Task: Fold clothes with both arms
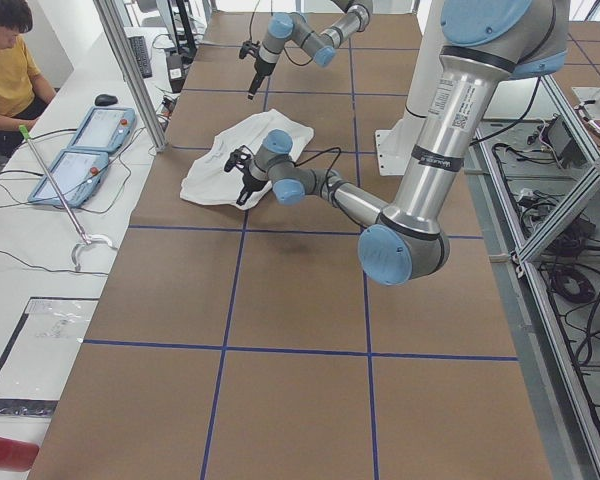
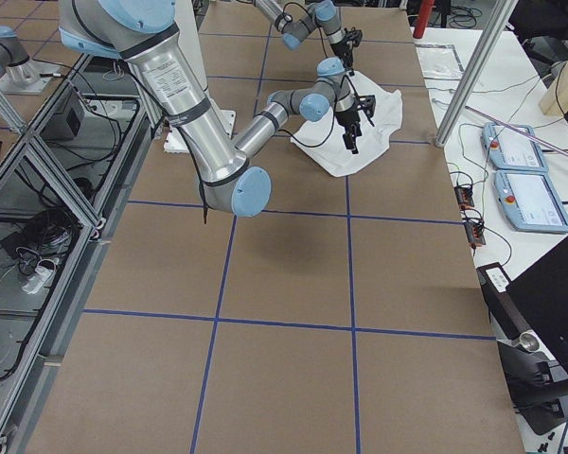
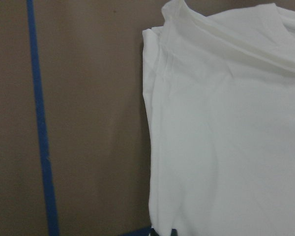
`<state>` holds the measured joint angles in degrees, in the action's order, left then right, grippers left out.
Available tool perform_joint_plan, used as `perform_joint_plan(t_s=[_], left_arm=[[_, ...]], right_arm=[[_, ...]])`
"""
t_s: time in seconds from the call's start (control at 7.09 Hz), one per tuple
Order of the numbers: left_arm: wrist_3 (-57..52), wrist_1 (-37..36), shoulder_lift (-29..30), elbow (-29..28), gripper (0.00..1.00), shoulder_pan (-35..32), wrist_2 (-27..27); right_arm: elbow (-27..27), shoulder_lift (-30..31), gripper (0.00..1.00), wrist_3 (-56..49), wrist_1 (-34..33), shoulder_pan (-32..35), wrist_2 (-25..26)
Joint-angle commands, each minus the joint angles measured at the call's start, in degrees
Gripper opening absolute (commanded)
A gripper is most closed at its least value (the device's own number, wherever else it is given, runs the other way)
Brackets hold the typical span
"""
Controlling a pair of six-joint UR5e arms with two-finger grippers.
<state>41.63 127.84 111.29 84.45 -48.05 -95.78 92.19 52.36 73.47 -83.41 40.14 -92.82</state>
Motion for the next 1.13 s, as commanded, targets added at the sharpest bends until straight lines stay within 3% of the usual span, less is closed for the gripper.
perform_joint_plan(t_s=[0.0, 0.28, 0.42, 0.56, 0.71, 0.99], left_arm=[[-2.9, 9.8, 6.0, -16.5, 0.0, -5.5, 0.0], [-2.9, 10.0, 15.1, -27.3, 0.0, -6.4, 0.2], [-3.0, 10.5, 15.0, -27.1, 0.99, -7.0, -0.1], [-3.0, 11.6, 14.7, -24.5, 1.0, -7.2, -0.5], [-3.0, 12.0, 13.3, -22.6, 1.0, -7.3, -4.2], [-2.2, 12.2, 9.7, -17.7, 1.0, -7.2, -5.5]], right_arm=[[2.0, 0.0, 1.0, 2.5, 0.0, -0.9, 0.0], [2.0, -0.2, 1.0, 3.4, 0.1, -2.3, 0.2], [1.6, -0.7, 1.0, 5.4, 0.0, -3.9, 1.0], [0.7, -1.9, 1.0, 9.2, -0.3, -5.5, 2.5], [-1.6, -4.2, 0.98, 12.7, -0.3, -7.3, 4.0], [-7.7, -8.2, 0.87, 21.9, -0.4, -10.9, 5.9]])
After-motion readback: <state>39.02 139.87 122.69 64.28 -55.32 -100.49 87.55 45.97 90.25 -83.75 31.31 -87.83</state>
